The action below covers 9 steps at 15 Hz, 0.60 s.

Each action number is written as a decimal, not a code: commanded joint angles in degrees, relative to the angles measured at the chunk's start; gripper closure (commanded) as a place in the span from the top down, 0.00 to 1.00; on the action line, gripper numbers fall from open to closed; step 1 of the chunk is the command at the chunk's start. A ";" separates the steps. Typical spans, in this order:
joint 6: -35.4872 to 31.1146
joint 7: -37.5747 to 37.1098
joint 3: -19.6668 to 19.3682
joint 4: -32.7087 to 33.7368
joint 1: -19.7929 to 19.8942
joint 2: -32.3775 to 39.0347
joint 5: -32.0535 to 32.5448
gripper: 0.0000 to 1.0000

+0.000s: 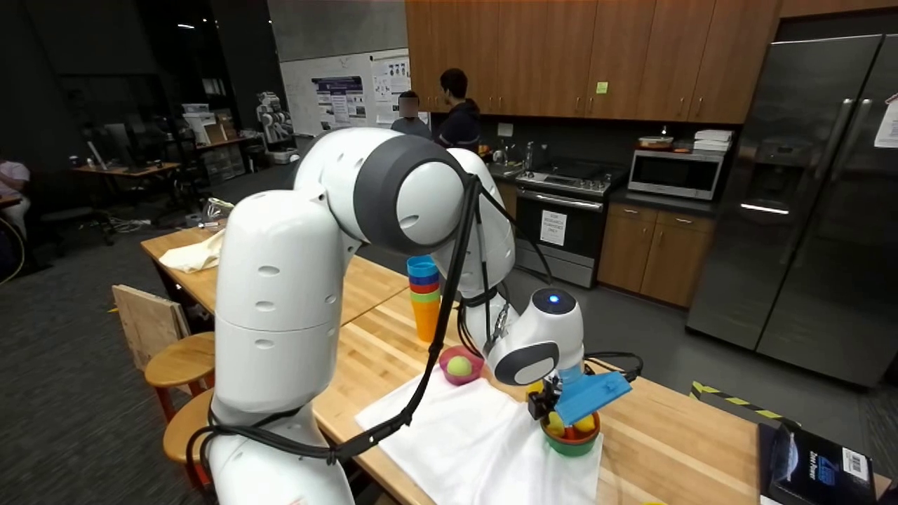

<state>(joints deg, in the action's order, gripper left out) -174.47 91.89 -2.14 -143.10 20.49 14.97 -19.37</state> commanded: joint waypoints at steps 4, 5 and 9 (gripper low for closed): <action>4.59 0.17 -1.43 -0.43 -0.49 -2.43 1.88 1.00; 6.40 0.03 -2.18 -0.73 -0.89 -3.25 3.10 1.00; 12.09 -0.86 -4.52 -0.94 -0.95 -6.31 8.25 1.00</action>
<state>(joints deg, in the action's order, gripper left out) -166.45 91.92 -4.40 -142.93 20.22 12.41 -14.64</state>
